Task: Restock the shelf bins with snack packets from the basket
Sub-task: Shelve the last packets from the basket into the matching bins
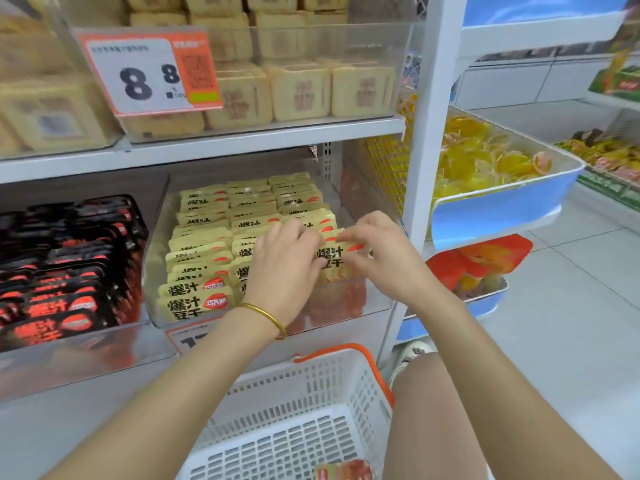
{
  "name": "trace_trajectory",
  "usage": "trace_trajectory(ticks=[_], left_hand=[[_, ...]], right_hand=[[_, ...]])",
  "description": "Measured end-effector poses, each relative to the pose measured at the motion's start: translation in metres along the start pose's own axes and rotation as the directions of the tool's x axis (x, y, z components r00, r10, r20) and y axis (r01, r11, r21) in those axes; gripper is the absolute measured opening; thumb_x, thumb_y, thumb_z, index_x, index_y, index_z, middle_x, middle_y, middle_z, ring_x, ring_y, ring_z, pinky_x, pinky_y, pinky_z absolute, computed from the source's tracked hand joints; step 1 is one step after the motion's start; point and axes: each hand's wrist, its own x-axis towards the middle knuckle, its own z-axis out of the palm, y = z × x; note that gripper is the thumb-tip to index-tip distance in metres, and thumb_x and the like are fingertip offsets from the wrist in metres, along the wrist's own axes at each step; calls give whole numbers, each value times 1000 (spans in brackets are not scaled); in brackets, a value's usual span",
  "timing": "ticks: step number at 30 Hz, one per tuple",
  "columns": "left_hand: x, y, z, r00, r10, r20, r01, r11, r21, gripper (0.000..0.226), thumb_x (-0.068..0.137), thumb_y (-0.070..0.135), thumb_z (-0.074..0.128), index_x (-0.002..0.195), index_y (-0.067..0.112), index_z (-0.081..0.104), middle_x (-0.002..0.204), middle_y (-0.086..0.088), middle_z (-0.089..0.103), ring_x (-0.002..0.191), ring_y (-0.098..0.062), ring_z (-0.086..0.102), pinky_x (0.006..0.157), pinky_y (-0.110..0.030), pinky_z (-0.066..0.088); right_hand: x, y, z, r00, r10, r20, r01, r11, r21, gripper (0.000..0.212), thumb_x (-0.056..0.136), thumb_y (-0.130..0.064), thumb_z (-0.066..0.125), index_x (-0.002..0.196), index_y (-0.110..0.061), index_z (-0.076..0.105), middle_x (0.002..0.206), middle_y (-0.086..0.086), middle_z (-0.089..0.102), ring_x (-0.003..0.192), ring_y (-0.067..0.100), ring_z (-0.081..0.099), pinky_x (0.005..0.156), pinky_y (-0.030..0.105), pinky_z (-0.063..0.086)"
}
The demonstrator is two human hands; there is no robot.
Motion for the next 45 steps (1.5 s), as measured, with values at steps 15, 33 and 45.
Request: trace_trajectory(ticks=[15,33,45], left_hand=[[-134,-43,-16,992,118,49,-119,993,20,20,82,27,55,95,15,64,97,-2,58,91,-25,49,73,-35,36],[-249,-156,36,644,-136,753,-148,943,298,27,96,22,47,122,17,47,124,-3,48,120,-24,39,93,-34,34],[-239,-159,41,573,-200,795,16,972,233,25,96,23,48,119,14,47,121,-6,52,115,-25,45,89,-34,40]], right_hand=[[-68,-34,57,956,-200,-215,185,979,-89,12,83,-9,57,94,-13,61,93,2,56,84,22,54,68,33,43],[-201,-18,448,318,360,877,-373,898,-234,59,92,-5,48,146,-8,24,137,15,44,108,29,56,79,37,49],[-131,-29,354,596,216,774,-351,936,9,40,87,-6,63,57,-5,37,59,9,32,54,17,31,48,22,24]])
